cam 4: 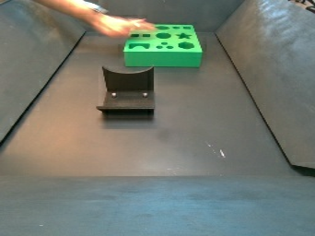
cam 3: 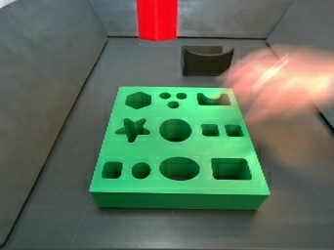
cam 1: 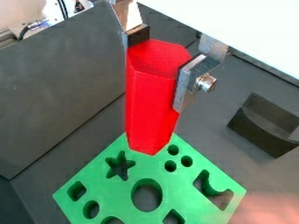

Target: Insert the hexagon object.

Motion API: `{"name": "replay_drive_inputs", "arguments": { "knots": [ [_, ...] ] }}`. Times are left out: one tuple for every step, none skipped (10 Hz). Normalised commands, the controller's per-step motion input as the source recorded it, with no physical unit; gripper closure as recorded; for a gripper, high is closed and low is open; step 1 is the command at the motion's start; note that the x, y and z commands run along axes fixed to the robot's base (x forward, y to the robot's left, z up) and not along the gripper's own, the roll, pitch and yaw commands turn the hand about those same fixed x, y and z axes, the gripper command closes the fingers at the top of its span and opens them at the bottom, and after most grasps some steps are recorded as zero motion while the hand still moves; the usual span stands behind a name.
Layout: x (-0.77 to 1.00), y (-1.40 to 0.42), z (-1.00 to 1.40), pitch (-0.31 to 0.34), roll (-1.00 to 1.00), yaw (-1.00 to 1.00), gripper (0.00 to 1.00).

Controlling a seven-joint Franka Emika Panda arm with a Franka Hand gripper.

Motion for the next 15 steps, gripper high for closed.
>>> {"name": "replay_drive_inputs", "arguments": {
  "knots": [
    [0.0, 0.03, -0.29, 0.0, 0.0, 0.0, 1.0],
    [-0.35, 0.17, -1.0, -0.04, 0.03, 0.21, 1.0],
    [-0.36, 0.21, -1.0, -0.046, 0.04, 0.29, 1.0],
    [-0.15, 0.24, -1.0, -0.064, 0.12, 0.15, 1.0],
    [-0.06, 0.33, -0.97, -0.039, 0.2, 0.04, 1.0],
    [-0.12, 0.27, -0.96, -0.074, 0.19, 0.07, 1.0],
    [-0.22, 0.13, -0.66, -0.1, 0.34, 0.14, 1.0],
    [-0.07, 0.12, -0.16, -0.007, 0.5, 0.16, 1.0],
    [0.0, 0.03, 0.0, -0.034, 0.5, 0.17, 1.0],
    [0.0, -0.1, -0.08, -0.081, 0.5, 0.12, 1.0],
    [-0.07, -0.09, -0.39, -0.187, 0.42, 0.15, 1.0],
    [-0.14, -0.14, -0.57, -0.179, 0.35, 0.14, 1.0],
    [0.0, -0.01, -0.81, -0.101, 0.24, 0.01, 1.0],
    [0.0, 0.0, -0.87, -0.034, 0.16, -0.04, 1.0],
    [0.0, 0.11, -0.72, 0.0, 0.13, -0.09, 1.0]
  ]
}}
